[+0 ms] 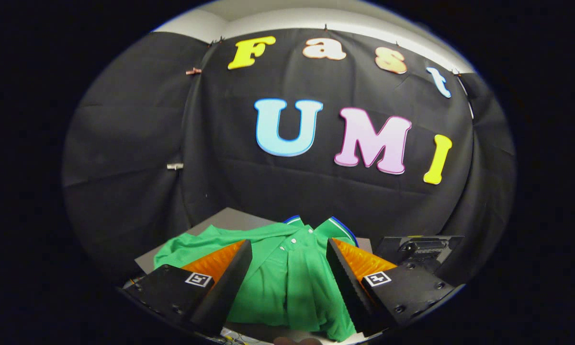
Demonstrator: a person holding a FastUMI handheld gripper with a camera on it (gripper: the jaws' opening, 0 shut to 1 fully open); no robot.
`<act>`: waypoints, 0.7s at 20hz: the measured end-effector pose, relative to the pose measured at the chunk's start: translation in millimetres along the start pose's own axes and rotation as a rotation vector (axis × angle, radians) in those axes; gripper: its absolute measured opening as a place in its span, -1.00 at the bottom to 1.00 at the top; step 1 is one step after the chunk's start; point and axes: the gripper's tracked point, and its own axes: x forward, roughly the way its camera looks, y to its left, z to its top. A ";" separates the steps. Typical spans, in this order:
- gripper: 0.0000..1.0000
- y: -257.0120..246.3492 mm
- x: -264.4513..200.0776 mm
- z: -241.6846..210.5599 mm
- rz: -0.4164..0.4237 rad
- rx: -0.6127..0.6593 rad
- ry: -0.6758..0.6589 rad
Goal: Put the clothes into the washing machine and then close the washing machine lid.
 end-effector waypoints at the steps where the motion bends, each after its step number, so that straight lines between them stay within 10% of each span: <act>1: 0.98 -3.1 12.3 -8.5 -0.011 -0.016 0.047; 5: 0.98 11.3 40.5 -82.8 0.078 -0.079 0.348; 9: 0.98 15.9 48.4 -72.4 0.107 -0.040 0.317; 14: -0.47 29.3 46.3 -72.9 0.209 -0.066 0.357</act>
